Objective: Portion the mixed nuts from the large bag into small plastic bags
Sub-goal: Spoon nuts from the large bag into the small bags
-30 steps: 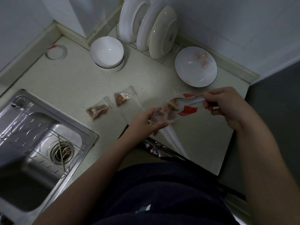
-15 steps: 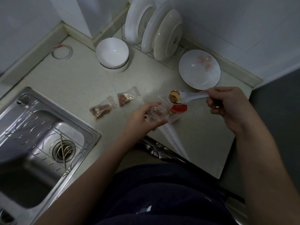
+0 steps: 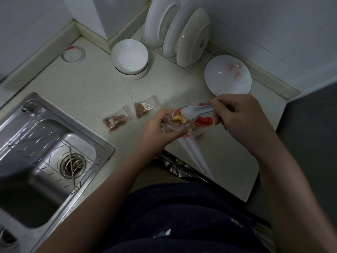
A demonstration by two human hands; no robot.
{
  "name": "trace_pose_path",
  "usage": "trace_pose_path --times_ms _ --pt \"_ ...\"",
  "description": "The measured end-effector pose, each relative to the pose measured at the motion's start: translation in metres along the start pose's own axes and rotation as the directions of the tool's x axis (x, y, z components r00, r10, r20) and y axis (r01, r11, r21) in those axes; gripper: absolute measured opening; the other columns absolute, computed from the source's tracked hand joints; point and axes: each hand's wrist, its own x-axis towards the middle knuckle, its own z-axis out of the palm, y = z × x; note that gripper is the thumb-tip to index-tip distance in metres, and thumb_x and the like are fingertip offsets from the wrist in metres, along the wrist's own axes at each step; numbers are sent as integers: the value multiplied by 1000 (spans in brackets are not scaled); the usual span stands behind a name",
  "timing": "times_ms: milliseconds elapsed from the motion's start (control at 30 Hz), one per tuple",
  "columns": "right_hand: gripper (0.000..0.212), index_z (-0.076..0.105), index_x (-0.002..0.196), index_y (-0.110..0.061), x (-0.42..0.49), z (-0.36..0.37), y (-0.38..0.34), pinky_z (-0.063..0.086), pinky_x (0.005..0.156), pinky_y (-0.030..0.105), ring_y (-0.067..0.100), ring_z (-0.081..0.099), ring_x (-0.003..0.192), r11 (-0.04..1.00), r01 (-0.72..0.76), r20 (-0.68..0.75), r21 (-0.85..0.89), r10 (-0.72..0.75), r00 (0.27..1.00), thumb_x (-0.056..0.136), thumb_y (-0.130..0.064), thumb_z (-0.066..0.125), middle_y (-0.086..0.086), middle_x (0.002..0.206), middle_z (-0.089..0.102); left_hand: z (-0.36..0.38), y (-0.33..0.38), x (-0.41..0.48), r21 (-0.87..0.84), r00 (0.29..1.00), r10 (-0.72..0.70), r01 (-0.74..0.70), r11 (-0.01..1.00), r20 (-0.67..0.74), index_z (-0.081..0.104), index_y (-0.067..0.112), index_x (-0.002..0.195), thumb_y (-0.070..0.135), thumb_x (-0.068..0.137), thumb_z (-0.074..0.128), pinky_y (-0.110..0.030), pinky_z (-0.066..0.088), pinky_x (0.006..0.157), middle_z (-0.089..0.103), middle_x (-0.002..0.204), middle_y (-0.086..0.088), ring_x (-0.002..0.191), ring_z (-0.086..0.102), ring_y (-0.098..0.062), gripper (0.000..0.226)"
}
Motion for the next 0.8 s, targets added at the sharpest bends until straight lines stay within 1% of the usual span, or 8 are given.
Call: trace_pose_path --times_ms 100,200,333,400,467,567,633,800 --pt "29 70 72 -26 -3 2 -4 37 51 15 6 53 54 982 133 4 -134 -133 991 93 -14 55 -1 58 59 0 1 -1 -32 1000 -10 10 999 1 62 18 110 20 77 82 -14 55 70 70 102 6 92 67 -7 39" --pt "21 74 99 -9 -7 4 -8 50 63 31 12 62 67 926 270 49 -265 -266 963 92 -16 55 3 74 69 0 3 -1 -68 1000 -19 18 998 -7 61 14 113 18 77 81 -31 59 71 70 101 2 89 68 -11 41" --pt "25 72 104 -7 -7 2 -12 53 68 31 11 63 74 896 327 35 -301 -333 942 91 -16 53 -3 83 70 -1 5 -1 -103 1000 -30 31 994 7 61 14 113 15 78 79 -49 59 73 69 103 -2 92 67 -17 39" --pt "21 73 100 -7 -5 -3 -9 45 65 17 -2 56 65 916 283 -34 -284 -304 952 93 -13 54 -19 72 59 -1 5 -1 -117 999 -35 36 992 12 62 15 113 17 79 79 -46 60 74 69 103 -1 93 67 -15 39" --pt "20 73 96 -8 -4 -12 -7 36 57 9 1 53 57 935 217 -115 -279 -257 960 93 -13 54 -23 65 51 -2 5 -1 -107 1000 -26 27 994 11 62 16 116 18 78 79 -36 61 71 67 102 0 95 65 -11 41" --pt "23 73 90 -9 -2 -29 -3 40 53 20 14 54 56 922 158 -191 -353 -237 953 94 -16 51 -7 59 55 -3 4 -2 -114 1000 -22 22 993 1 61 19 122 18 78 79 -22 56 73 65 105 5 95 63 -4 48" --pt "25 72 89 -7 1 -33 3 47 57 34 23 57 59 873 123 -170 -472 -227 959 94 -18 50 5 64 63 -4 1 -2 -115 999 -41 41 993 -4 60 19 125 17 78 78 -25 57 79 66 112 3 100 64 -7 51" --pt "23 68 98 -6 16 -14 19 49 70 43 32 60 81 784 168 83 -597 -148 985 96 -17 49 14 89 67 -6 -3 -3 -97 997 -78 77 992 -7 56 20 132 18 79 78 -36 59 84 65 118 -4 102 65 -12 58"
